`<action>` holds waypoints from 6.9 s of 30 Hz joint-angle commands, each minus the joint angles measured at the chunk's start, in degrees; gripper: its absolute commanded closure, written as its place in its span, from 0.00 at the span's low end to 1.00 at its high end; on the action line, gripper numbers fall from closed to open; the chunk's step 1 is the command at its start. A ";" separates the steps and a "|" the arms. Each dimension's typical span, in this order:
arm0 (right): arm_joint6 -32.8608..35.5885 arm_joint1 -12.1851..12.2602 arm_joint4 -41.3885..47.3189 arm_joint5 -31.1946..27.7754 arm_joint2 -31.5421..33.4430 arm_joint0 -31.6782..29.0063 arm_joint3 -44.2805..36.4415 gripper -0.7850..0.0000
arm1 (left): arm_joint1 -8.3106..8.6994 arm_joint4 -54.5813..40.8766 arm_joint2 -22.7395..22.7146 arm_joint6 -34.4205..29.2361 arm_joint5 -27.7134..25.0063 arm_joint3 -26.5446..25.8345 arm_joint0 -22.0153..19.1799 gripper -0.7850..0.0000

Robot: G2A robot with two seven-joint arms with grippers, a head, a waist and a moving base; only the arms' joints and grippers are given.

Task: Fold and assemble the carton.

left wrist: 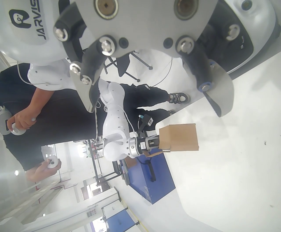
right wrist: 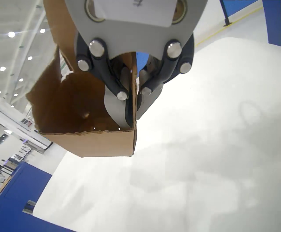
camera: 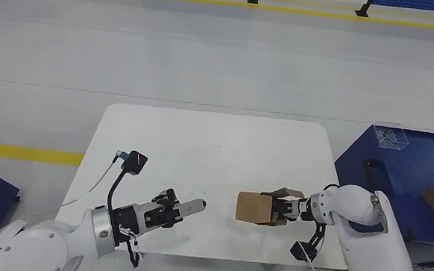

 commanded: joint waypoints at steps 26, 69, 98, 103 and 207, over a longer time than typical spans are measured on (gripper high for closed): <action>26.97 0.75 -0.51 42.94 2.41 -3.46 -5.66 1.00 | 0.00 0.00 0.00 0.00 0.00 0.00 0.00 0.00; 121.02 5.31 -140.05 29.10 6.15 -11.56 -1.55 0.00 | -0.84 9.41 14.99 -4.79 14.16 10.30 -9.49 0.00; 120.36 7.20 -196.45 29.83 -2.90 -12.87 -5.47 0.00 | -14.22 22.76 51.34 1.34 27.83 39.65 -39.32 0.00; 121.75 7.37 -195.48 24.94 -1.61 -14.54 -6.27 0.00 | -16.70 22.14 54.05 0.77 28.42 44.14 -41.39 0.00; 140.18 6.58 -185.01 1.95 1.42 -15.94 -4.60 0.00 | -12.94 32.20 25.90 3.24 22.73 34.96 -21.04 0.00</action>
